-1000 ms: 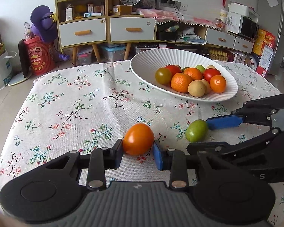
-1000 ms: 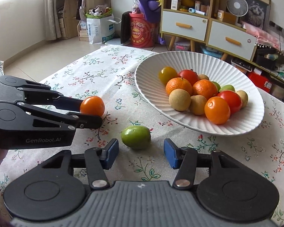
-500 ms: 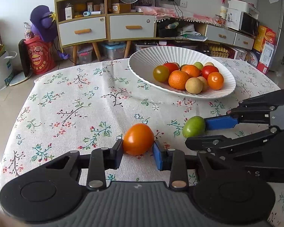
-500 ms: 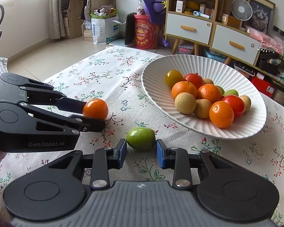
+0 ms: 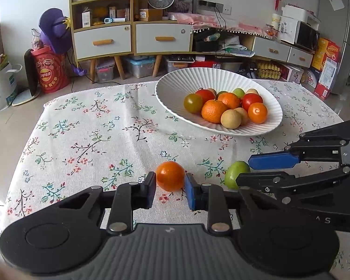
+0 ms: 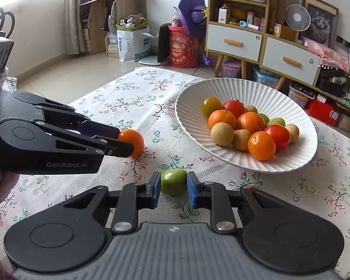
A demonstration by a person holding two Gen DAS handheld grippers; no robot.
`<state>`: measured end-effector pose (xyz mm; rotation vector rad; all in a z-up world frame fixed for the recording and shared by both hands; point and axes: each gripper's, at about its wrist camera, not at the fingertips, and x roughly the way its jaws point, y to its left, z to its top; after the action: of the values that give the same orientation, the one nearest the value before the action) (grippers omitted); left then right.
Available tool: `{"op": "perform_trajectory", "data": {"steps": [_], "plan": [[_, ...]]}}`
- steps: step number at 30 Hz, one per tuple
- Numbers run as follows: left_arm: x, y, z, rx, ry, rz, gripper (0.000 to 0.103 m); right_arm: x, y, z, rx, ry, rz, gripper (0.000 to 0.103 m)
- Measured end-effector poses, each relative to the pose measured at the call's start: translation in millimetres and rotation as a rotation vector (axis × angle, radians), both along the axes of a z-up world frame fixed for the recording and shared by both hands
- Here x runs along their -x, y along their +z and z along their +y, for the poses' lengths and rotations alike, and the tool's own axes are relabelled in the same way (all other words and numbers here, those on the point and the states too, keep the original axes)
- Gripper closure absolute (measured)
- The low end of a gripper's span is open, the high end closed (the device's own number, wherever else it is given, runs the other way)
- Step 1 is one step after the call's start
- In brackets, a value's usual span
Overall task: Organize fruits
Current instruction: 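Carry the tomato into the bowl with the left tool while the right tool carries the lime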
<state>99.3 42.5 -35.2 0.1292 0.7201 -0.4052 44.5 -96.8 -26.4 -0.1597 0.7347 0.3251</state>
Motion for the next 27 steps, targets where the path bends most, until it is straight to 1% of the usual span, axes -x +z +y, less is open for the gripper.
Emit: {"op": "perform_trajectory", "data": {"steps": [2,3,4,5,6,9,11,13,15,17,18,19,21,23,27], "plan": [[0.1,-0.4,-0.9,-0.005,0.001,0.004,0.085,-2.2,-1.4,-3.3,-0.011,-0.006,0.024,0.079],[0.1,-1.5,-0.7,-0.006,0.001,0.007,0.085,-2.0,-2.6,-4.4,-0.018,-0.014,0.029,0.076],[0.6,-2.8,-0.5,-0.008,0.001,0.006,0.084,-1.8,-3.6,-5.6,-0.021,-0.019,0.033,0.067],[1.1,-4.0,-0.3,-0.011,0.001,0.003,0.083,-2.4,-4.5,-5.9,-0.02,-0.021,0.034,0.06],[1.3,-5.2,0.1,-0.012,0.001,-0.001,0.083,-2.6,-5.2,-5.3,-0.014,-0.021,0.033,0.058],[0.9,-7.3,0.0,0.0,-0.007,-0.01,0.075,-4.6,-7.3,-4.7,-0.006,-0.025,0.031,0.055],[1.0,-7.8,-1.4,0.002,-0.009,-0.025,0.063,-6.4,-9.0,-3.5,-0.01,-0.03,0.031,0.055],[-0.6,-9.0,-2.8,0.006,-0.009,-0.037,0.058,-7.5,-11.5,-1.6,-0.009,-0.028,0.03,0.056],[-4.4,-11.0,-3.7,0.01,-0.002,-0.033,0.058,-7.7,-14.3,1.0,-0.006,-0.022,0.029,0.059],[-8.0,-13.4,-3.5,0.029,0.004,-0.024,0.058,-7.7,-17.5,3.7,0.0,-0.014,0.032,0.06],[-9.7,-14.5,-3.6,0.038,0.005,-0.018,0.058,-7.9,-18.3,4.6,0.005,-0.012,0.031,0.061],[-10.6,-15.4,-3.9,0.041,0.004,-0.013,0.059,-7.9,-19.0,5.4,0.007,-0.009,0.028,0.065],[-11.7,-16.4,-5.7,0.034,-0.004,-0.007,0.063,-7.8,-17.9,5.5,0.011,-0.005,0.018,0.07],[-11.8,-17.4,-7.0,0.023,-0.012,-0.004,0.08,-8.5,-16.8,4.6,0.006,-0.002,0.017,0.071],[-11.8,-16.3,-5.1,0.019,0.005,0.004,0.08,-6.9,-14.6,3.6,0.004,-0.01,0.008,0.071]]}}
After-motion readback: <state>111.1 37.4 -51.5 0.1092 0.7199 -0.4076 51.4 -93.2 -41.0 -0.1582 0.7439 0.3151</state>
